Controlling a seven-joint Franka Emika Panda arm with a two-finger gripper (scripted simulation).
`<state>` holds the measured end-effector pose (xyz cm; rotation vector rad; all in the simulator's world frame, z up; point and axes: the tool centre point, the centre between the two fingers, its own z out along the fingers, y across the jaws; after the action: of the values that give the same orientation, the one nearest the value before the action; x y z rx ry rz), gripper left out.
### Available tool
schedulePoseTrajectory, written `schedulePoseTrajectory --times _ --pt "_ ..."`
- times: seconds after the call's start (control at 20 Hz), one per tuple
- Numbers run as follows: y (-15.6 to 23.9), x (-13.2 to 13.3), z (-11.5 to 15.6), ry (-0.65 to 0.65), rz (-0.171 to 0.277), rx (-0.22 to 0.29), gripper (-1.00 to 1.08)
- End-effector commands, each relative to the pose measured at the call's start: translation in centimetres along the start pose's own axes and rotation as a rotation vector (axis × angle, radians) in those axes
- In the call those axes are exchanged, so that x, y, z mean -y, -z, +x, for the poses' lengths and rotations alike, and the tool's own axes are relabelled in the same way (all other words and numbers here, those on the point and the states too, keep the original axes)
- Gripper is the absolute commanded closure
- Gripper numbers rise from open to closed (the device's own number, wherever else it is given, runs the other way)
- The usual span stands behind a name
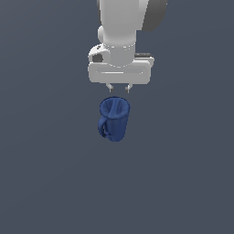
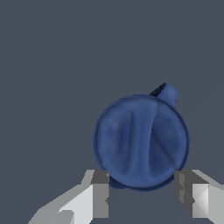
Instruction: Pick up the object and move it to a goal position.
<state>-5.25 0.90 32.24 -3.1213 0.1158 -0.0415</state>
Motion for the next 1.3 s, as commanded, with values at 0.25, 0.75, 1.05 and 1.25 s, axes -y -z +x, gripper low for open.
schedulePoseTrajectory --times 0.25,0.75,1.05,1.25 --pt "-1.5 -1.5 2.3 -0.159 0.032 0.061 -0.2" --pt "-5.5 -4.9 6.5 -0.489 0.082 0.198 -0.2" --pt "-8.0 -6.6 8.2 -0.651 0.098 0.271 -0.2" --pt "-9.2 -7.4 8.9 -0.723 0.103 0.305 -0.2"
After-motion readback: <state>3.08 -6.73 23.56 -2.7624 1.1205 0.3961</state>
